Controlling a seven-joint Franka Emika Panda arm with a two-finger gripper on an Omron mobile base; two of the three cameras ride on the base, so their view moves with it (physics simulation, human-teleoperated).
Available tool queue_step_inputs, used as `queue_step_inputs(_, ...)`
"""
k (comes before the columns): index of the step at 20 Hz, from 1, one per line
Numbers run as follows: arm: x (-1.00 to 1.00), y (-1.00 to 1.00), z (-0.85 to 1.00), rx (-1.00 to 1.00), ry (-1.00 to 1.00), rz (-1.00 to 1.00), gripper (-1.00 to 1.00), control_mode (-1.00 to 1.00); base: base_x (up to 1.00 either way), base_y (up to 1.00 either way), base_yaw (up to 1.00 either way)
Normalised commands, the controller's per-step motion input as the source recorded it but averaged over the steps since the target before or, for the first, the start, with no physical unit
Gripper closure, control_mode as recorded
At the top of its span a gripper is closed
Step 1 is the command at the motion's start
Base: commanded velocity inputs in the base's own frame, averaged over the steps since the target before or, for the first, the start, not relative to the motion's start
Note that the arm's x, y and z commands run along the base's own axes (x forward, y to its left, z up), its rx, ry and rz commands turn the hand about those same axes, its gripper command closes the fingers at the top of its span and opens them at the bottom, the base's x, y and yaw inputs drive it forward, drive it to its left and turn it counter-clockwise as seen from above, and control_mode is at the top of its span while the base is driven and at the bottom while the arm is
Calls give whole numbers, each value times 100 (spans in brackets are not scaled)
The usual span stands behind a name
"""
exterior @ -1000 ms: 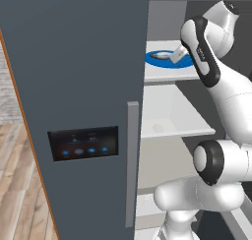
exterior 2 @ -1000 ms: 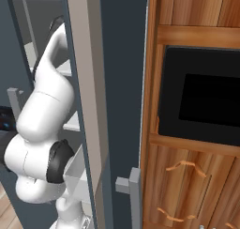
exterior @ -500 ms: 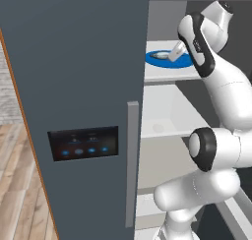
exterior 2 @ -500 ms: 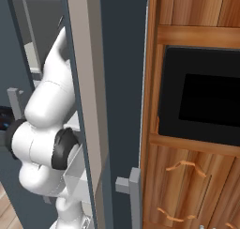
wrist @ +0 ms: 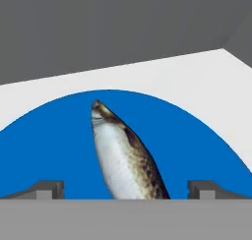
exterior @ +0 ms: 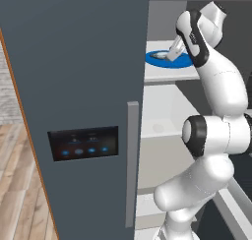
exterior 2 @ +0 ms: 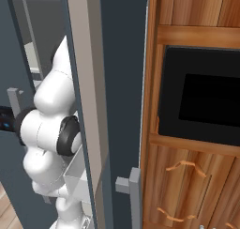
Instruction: Retrieve the fish from the fridge and place it on the saucepan with marinade on the stove.
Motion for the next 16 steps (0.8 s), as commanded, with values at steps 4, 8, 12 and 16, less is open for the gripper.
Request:
queue_step_inputs(4,30,0,-1,0,1,8,-100,-100,0,0,0)
queue_step_inputs(8,29,0,-9,0,0,7,-100,-100,0,0,0)
queue_step_inputs(12,27,0,-9,0,0,8,-100,-100,0,0,0)
queue_step_inputs(16,27,0,-1,0,0,7,-100,-100,0,0,0)
